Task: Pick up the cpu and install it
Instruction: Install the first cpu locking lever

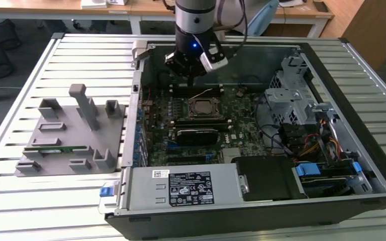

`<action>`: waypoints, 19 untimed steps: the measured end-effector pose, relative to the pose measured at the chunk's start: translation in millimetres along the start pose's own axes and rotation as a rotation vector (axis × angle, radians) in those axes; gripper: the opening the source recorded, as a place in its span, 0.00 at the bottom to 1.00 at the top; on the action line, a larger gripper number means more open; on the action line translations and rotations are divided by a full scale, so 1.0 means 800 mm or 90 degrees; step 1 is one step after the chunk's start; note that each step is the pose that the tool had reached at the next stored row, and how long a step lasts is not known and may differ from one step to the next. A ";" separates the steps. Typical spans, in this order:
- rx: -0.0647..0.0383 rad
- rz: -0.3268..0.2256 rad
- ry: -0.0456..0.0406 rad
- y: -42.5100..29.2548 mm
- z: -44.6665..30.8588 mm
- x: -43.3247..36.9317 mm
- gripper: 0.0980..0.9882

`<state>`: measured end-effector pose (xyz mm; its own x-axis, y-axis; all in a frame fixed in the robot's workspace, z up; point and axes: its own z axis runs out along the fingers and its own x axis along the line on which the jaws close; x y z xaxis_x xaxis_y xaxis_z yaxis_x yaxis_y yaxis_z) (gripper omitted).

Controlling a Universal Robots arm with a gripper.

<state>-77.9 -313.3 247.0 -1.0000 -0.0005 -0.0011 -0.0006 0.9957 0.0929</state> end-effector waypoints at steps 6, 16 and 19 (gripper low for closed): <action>0.000 0.000 0.0000 -0.0004 0.0042 -0.007 0.01; 0.000 0.000 0.0000 -0.0014 0.0137 -0.018 0.01; 0.000 -0.001 0.0001 -0.0016 0.0165 -0.021 0.01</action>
<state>-61.4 -313.4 233.7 -1.0000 -0.0021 -0.0010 -0.0022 0.9957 0.0927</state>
